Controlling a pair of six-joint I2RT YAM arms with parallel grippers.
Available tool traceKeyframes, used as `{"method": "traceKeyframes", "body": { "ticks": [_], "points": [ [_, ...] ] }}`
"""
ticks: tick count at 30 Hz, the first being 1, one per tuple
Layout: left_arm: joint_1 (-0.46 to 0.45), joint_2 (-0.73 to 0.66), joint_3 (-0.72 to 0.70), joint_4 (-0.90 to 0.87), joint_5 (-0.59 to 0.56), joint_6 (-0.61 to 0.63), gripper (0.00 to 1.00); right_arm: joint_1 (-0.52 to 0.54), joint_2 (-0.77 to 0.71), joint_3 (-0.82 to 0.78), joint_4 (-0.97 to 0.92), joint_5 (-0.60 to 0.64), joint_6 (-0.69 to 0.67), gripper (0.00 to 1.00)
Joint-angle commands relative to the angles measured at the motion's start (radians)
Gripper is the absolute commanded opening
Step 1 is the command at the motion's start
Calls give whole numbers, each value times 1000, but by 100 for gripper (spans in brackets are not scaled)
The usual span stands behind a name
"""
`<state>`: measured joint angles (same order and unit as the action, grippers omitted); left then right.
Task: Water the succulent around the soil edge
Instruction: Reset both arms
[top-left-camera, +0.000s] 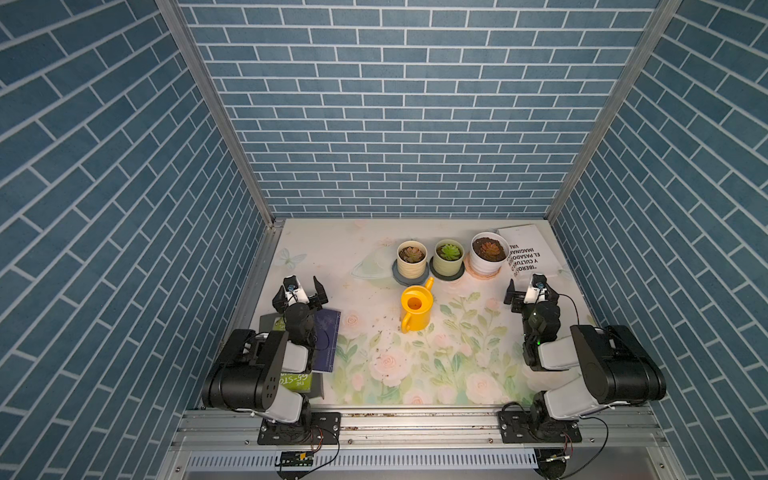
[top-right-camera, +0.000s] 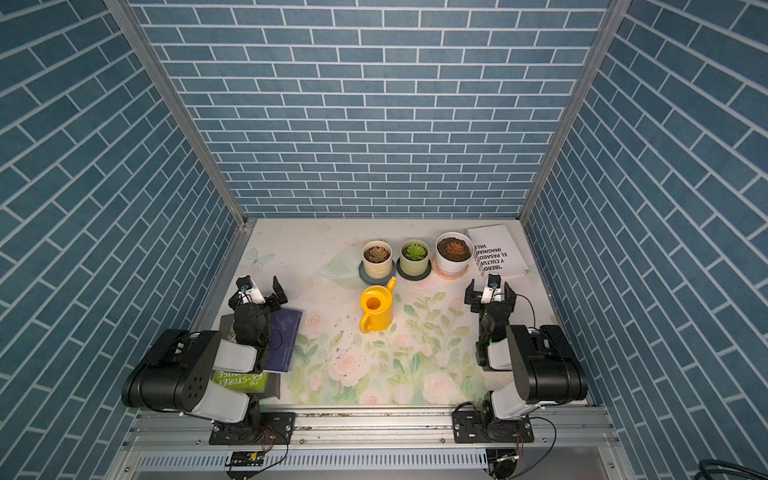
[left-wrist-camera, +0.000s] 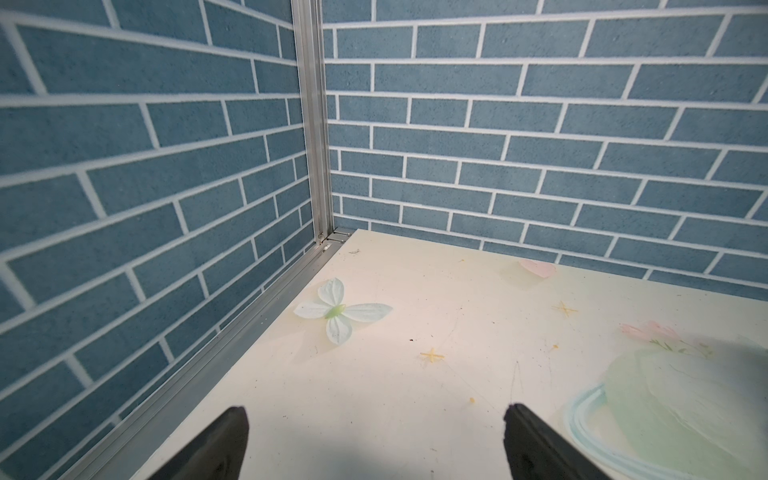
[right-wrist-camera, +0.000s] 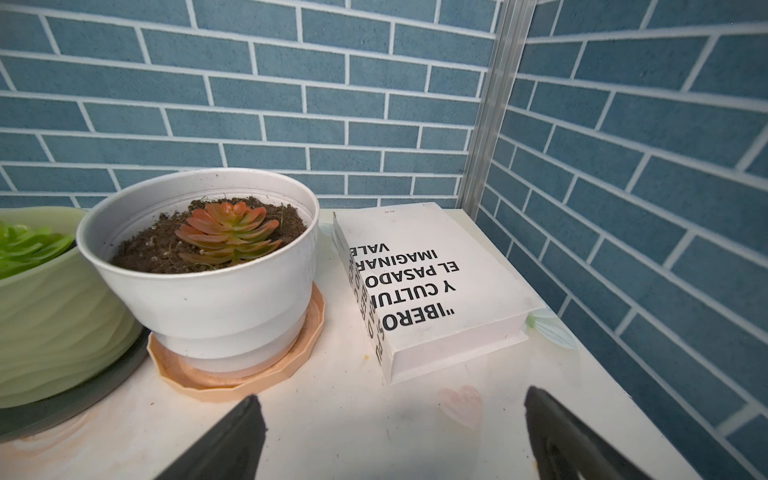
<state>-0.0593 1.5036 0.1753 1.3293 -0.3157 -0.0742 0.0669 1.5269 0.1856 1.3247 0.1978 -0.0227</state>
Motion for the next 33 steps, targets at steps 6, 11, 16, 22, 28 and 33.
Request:
{"method": "traceKeyframes", "body": {
  "ticks": [6, 11, 16, 22, 28, 33],
  "points": [
    [-4, 6, 9, 0, 6, 9, 100, -3, 2, 6, 13, -2, 22, 100],
    [-4, 6, 8, -1, 4, 10, 100, -2, 2, 6, 13, -1, 21, 100],
    [-5, 5, 8, -1, 6, 9, 100, -2, 2, 5, 13, -1, 23, 100],
    [-4, 5, 9, -1, 6, 9, 100, -2, 2, 6, 13, -2, 22, 100],
    [-4, 6, 8, -1, 4, 10, 100, -3, 3, 6, 13, -1, 21, 100],
    [-4, 5, 10, -1, 5, 10, 100, -3, 7, 11, 5, -2, 22, 99]
  ]
}}
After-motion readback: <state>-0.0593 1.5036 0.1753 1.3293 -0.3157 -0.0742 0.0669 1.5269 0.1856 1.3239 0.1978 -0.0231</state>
